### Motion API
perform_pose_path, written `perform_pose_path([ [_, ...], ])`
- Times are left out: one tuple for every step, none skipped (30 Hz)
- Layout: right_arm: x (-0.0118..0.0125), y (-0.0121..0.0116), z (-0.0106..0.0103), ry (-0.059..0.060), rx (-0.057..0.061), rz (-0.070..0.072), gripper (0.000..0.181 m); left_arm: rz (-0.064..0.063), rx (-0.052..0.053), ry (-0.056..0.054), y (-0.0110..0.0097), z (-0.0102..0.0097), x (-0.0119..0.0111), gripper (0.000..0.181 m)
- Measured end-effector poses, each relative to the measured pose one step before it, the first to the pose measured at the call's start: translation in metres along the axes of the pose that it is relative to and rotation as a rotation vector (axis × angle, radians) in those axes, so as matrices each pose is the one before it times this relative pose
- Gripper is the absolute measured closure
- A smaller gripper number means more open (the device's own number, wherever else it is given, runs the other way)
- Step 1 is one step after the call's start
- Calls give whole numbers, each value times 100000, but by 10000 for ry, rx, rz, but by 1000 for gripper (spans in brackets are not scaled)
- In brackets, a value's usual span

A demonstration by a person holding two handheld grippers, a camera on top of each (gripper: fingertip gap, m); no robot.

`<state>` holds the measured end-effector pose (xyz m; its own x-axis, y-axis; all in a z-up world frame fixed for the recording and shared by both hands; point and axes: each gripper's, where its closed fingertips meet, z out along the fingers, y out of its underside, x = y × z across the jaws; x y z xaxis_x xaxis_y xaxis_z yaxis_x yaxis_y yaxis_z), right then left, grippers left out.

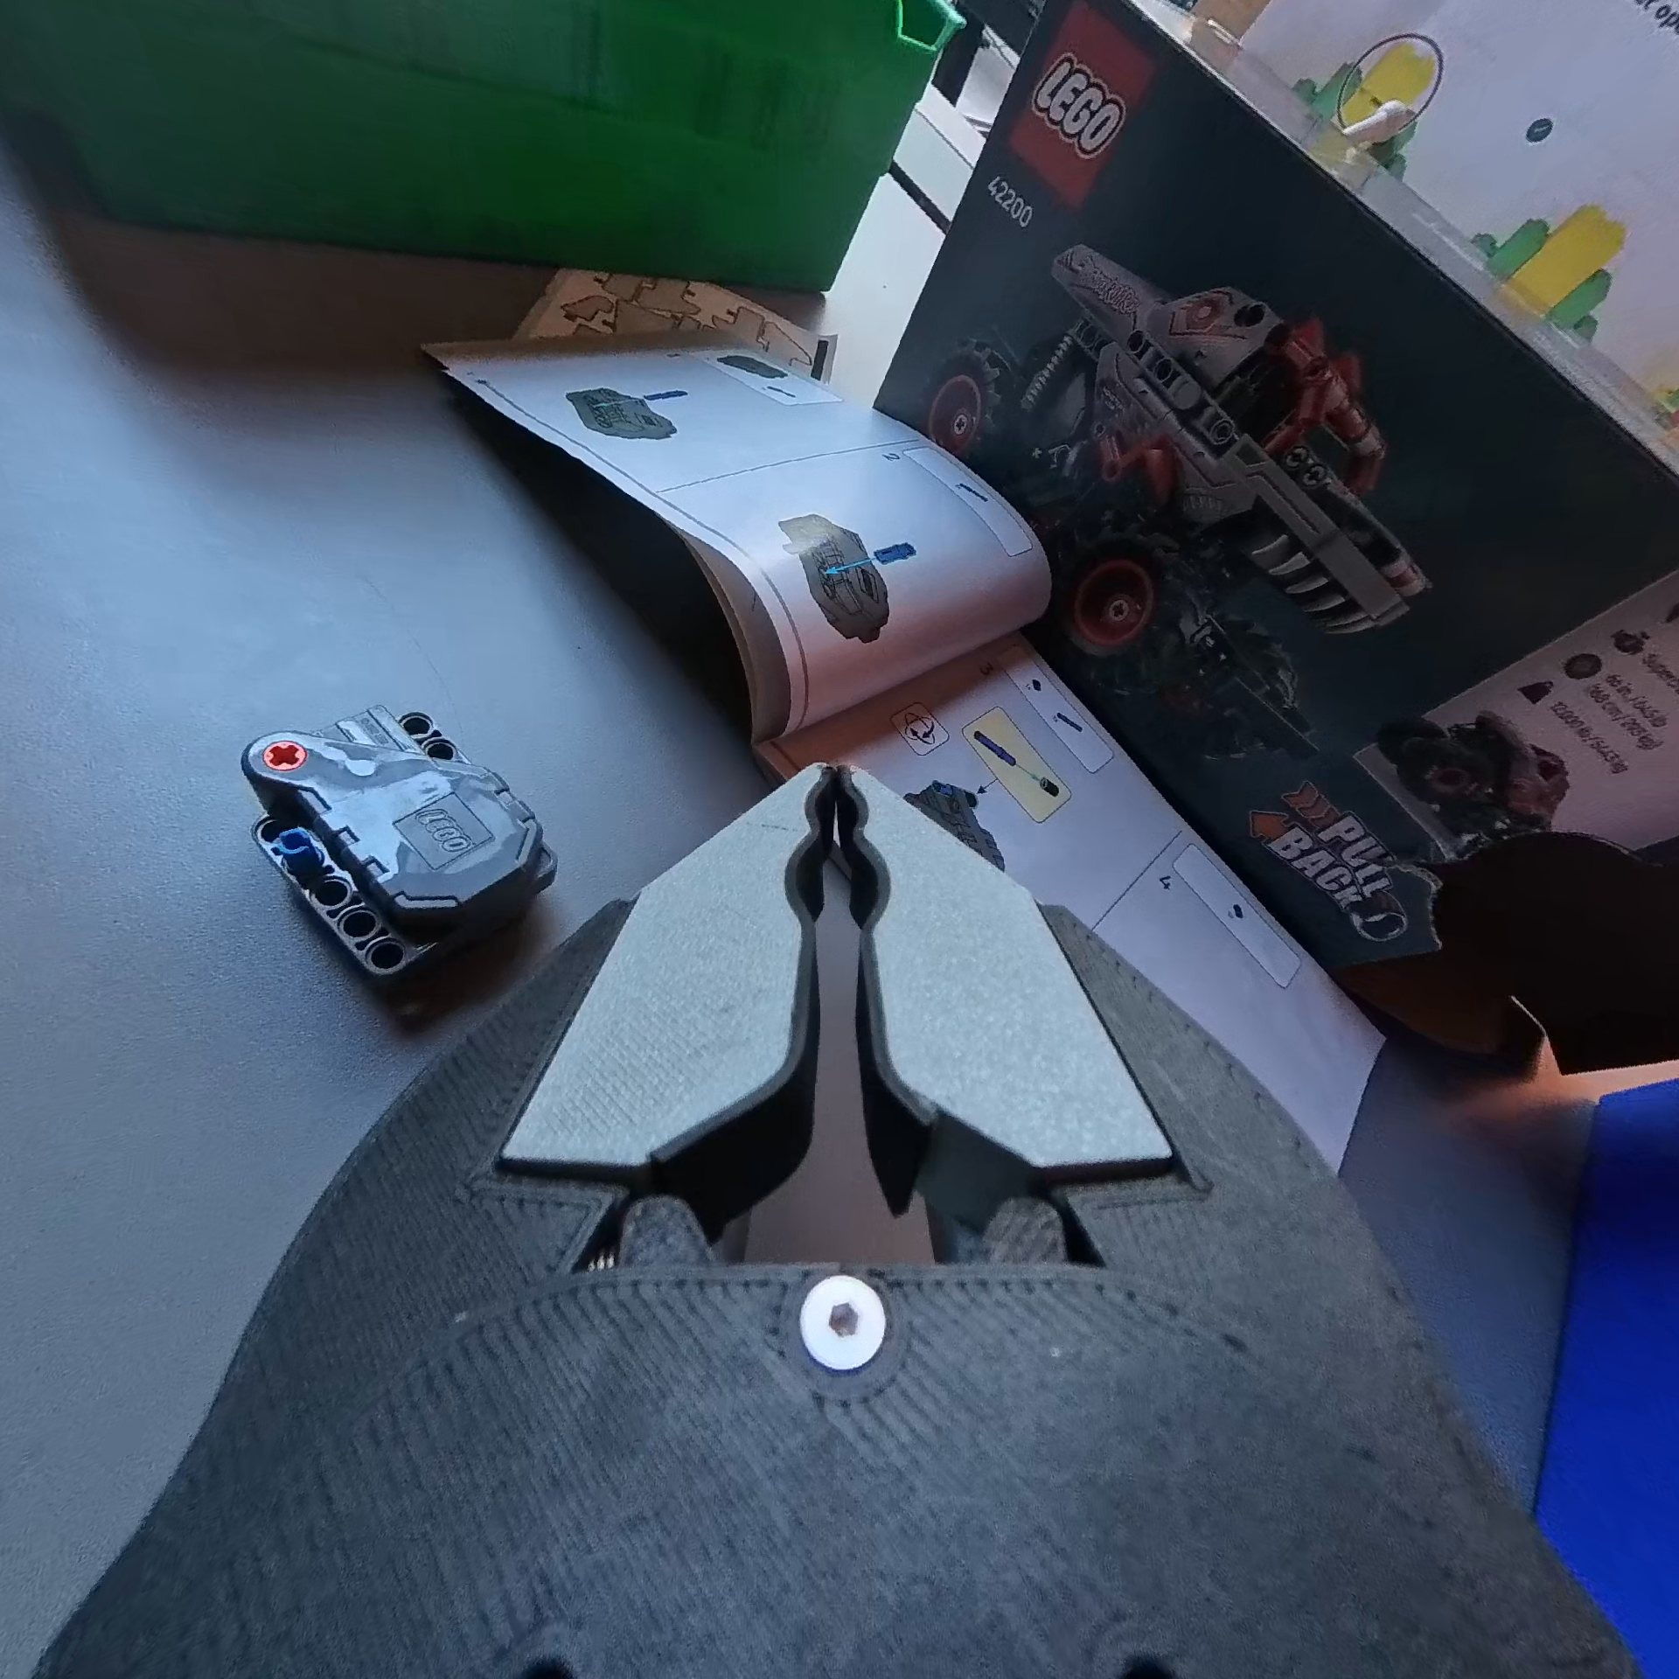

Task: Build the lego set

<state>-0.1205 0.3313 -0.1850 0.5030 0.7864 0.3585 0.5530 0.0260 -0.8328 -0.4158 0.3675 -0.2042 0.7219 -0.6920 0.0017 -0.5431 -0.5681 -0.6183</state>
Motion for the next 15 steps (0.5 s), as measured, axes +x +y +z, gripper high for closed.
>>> perform_pose_path([
  [-2,9,2,-2,-7,9,181,-187,78,211,-76,-31,169,179],
  [4,4,4,-1,-2,3,181,-205,67,219,-48,15,158,179],
  [6,-2,1,2,1,-4,181,-189,4,210,47,46,131,179],
  [-8,-8,-5,4,1,-11,181,-112,-24,105,96,59,-3,179],
  [-11,4,-3,3,-1,-13,181,-28,19,-90,16,38,-246,179],
  [-9,5,4,0,-2,-11,181,-14,60,-154,-62,8,-320,179],
  [-12,-1,-2,-4,-4,-8,181,-51,50,-98,-83,-19,-212,176],
  [-13,3,4,-3,-1,-9,181,-53,73,-17,-143,-68,-72,173],
  [-9,-11,3,-2,4,-10,181,-7,123,1,-224,-108,2,172],
  [-10,-4,-4,-5,3,-6,181,32,130,-18,-237,-120,12,170],
  [-13,2,-7,-5,-1,-3,181,17,81,-61,-150,-107,-54,169],
  [4,9,10,-1,0,-1,181,25,-28,-98,6,-82,-123,169],
  [-1,2,-1,0,-1,3,181,66,-90,-153,139,-87,-211,168],
  [-4,0,0,-2,0,3,181,71,-86,35,160,-89,94,168],
  [3,0,10,-2,-4,-3,181,62,-137,199,230,-83,393,169],
])
